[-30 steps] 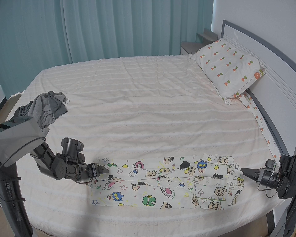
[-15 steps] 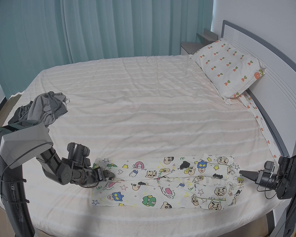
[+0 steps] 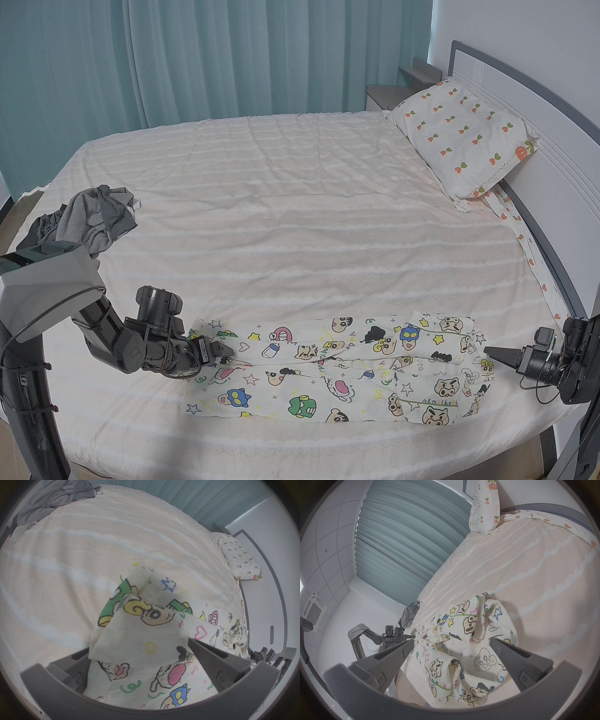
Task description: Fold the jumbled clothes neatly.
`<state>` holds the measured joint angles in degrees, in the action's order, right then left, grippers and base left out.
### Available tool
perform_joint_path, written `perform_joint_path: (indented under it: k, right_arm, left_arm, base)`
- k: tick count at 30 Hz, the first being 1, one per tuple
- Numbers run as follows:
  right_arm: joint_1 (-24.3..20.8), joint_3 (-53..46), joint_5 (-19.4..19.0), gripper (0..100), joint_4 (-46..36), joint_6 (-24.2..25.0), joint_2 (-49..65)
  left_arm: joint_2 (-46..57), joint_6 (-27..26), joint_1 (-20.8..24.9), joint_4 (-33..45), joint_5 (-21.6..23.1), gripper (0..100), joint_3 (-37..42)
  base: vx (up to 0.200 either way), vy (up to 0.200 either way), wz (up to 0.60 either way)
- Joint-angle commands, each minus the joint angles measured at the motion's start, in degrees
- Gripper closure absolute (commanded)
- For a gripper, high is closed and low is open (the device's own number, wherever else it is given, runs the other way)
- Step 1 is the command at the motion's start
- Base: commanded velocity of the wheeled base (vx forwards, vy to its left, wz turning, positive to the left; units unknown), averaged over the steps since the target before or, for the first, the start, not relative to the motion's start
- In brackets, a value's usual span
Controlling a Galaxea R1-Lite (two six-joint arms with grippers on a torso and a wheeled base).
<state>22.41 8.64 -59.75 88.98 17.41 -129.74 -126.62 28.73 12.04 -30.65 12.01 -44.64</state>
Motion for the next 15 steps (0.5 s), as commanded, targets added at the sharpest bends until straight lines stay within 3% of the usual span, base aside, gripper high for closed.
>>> perform_joint_path:
  k: [1, 15]
  right_arm:
    - [0.01, 0.06, -0.02, 0, 0.76, -0.01, -0.33]
    - [0.01, -0.29, -0.02, 0, 0.76, -1.06, -0.77]
  left_arm:
    - [-0.2, 0.09, 0.26, -0.03, 0.03, 100, 0.35]
    - [2.7, 0.27, -0.18, 0.24, -0.14, 100, 3.25]
  base:
    - [0.0, 0.0, 0.0]
    - [0.0, 0.0, 0.0]
